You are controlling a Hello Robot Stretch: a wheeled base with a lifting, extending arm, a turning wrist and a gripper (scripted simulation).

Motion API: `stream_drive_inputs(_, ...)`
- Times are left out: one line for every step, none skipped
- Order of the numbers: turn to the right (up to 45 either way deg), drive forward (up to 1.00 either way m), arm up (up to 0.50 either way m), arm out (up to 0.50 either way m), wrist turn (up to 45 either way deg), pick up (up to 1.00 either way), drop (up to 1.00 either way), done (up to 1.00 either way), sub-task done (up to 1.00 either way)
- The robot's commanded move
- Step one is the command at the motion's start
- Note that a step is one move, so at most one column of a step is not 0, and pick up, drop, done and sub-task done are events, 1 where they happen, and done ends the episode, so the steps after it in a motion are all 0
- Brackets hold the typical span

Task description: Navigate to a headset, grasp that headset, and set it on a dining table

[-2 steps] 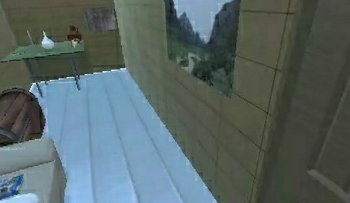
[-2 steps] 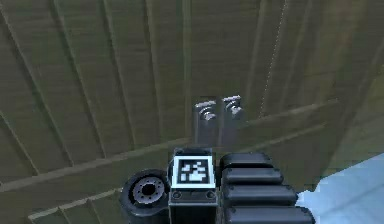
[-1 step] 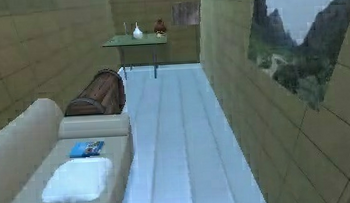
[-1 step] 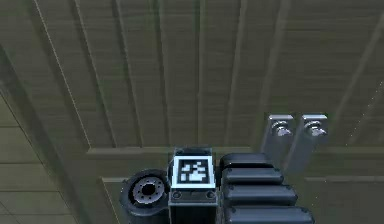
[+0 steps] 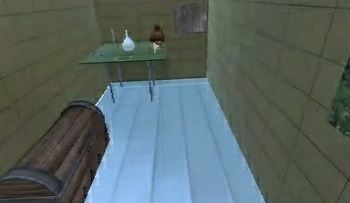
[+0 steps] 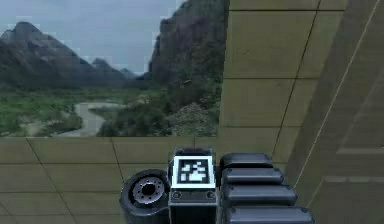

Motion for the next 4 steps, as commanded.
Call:
stream_drive_inputs(0.0, 0.8, 0.0, 0.0, 0.0, 0.0, 0.0, 0.0, 0.0)
stream_drive_inputs(-18.0, 0.0, 0.0, 0.0, 0.0, 0.0, 0.0, 0.0, 0.0)
stream_drive_inputs(0.0, 1.0, 0.0, 0.0, 0.0, 0.0, 0.0, 0.0, 0.0)
stream_drive_inputs(-6.0, 0.0, 0.0, 0.0, 0.0, 0.0, 0.0, 0.0, 0.0)
